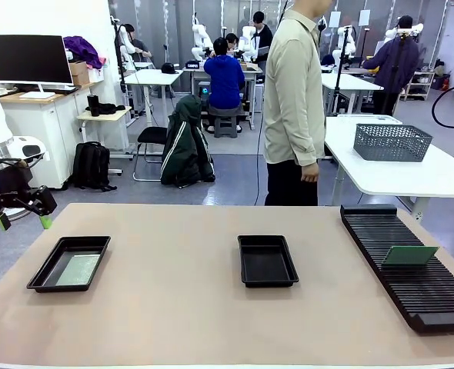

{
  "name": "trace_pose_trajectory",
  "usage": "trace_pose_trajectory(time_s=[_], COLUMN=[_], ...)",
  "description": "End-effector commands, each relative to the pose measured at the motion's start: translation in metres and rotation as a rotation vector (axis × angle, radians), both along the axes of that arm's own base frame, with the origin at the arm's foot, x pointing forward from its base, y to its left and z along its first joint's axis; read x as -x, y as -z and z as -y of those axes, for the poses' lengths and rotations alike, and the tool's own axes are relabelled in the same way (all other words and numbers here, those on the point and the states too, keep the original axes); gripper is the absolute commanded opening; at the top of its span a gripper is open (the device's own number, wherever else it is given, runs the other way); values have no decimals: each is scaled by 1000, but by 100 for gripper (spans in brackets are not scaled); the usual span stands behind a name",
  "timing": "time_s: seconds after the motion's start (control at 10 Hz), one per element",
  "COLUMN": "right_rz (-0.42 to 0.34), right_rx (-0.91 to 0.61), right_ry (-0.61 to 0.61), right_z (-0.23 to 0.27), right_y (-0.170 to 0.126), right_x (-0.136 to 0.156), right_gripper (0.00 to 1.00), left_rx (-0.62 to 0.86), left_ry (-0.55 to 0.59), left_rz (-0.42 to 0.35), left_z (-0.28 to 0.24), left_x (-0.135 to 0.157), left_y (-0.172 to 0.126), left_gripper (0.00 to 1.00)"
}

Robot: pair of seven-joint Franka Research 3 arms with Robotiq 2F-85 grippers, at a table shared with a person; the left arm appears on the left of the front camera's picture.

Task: Inspect and transfer BCBs to ESD trays.
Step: Pick up the Blank PCB from the PCB Rack and place it in the right ESD tray.

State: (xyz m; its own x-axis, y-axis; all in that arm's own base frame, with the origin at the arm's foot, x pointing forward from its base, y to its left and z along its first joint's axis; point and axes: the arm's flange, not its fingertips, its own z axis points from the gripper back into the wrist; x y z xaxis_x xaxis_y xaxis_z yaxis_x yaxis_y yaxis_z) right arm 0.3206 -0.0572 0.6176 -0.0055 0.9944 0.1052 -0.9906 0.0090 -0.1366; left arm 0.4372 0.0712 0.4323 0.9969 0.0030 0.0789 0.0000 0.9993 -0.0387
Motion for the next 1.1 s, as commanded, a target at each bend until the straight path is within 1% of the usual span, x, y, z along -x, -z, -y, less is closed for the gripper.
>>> trace_pose_trajectory(time_s=[0.0,0.1,0.4,0.5,0.6,0.8,1.0], right_rz=[-3,0,1,-2,-30,-18,-12], right_rx=[-10,0,2,1,-1,13,24], right_ry=[0,0,-33,-46,-60,-109,-129], right_z=[-2,0,0,0,0,0,-1], right_y=[1,0,32,44,63,91,118], right_x=[0,0,-17,-23,-31,-41,-53], right_gripper=[100,100,100,100,100,100,100], left_rx=[-2,-2,-2,-2,-2,-2,-2], left_ry=[-1,-1,-1,-1,-1,-1,-1], left_rz=[10,10,10,10,10,10,10], left_z=[0,0,0,0,0,0,0], left_x=[1,1,1,1,1,1,1], left_y=[2,2,2,2,2,2,2], left_gripper=[100,100,100,100,100,100,100])
